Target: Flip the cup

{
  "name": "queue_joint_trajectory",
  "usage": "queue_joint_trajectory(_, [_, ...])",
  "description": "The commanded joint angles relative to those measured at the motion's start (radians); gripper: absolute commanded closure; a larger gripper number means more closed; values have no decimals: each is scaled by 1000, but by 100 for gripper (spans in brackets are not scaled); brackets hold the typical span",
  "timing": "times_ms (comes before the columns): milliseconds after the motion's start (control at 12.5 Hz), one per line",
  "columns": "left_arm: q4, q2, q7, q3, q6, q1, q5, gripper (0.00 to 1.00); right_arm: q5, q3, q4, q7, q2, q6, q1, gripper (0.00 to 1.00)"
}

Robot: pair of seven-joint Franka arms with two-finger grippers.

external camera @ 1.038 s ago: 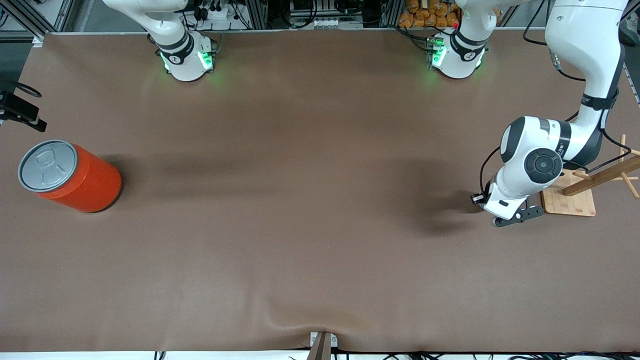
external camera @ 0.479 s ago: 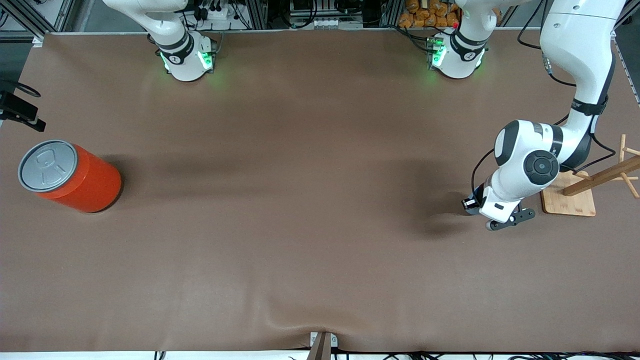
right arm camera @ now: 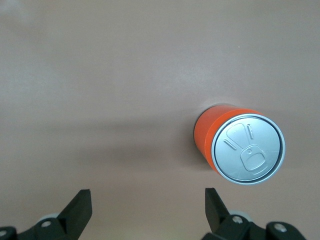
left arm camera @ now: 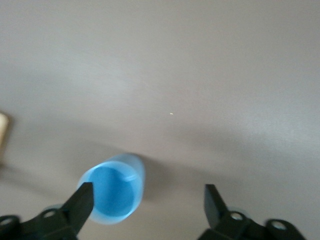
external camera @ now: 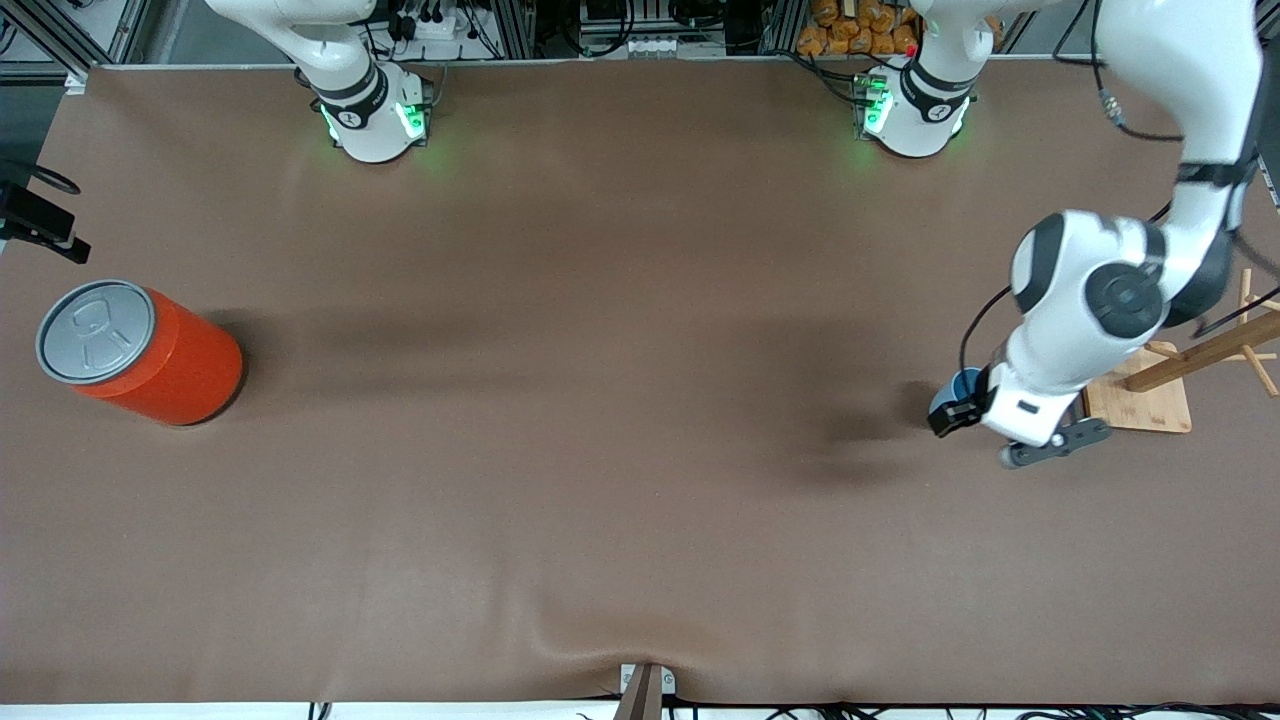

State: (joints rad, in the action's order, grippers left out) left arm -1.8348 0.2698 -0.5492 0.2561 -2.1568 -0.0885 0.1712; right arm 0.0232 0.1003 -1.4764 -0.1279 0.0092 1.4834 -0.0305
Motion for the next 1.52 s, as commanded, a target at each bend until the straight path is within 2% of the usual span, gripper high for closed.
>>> queue_joint_trajectory(0, [115,-90,9,-3,246,0,-12,0,14,-8,8,1,-5,-8,-14,0])
queue_joint_trajectory(239, [259,-125,141,-14,441,-3,-15,0,14,-7,8,-1,-5,-9,-15,0])
queue_joint_trajectory(479, [276,-196,205,-15,471,-26,-25,0,14,-8,8,1,-5,-8,-14,0])
queue_joint_trajectory(718, [324,-213,244,-17,531,-34,-52,0,14,-4,8,-1,-5,-9,-17,0])
queue_joint_trajectory(878, [309,-247,290,-41,535,-19,-64,0,14,-5,11,-1,-5,-8,-14,0])
queue_joint_trajectory(1038, [301,-283,314,-92,645,25,-91,0,14,-8,13,-2,-5,-8,-12,0])
queue_joint_trajectory(1197, [228,-363,325,-153,658,68,-134,0,9,-11,13,-2,-5,-9,-9,0])
queue_joint_trajectory(1437, [192,-402,344,-155,660,95,-136,0,0,-10,11,2,-5,-9,-12,0])
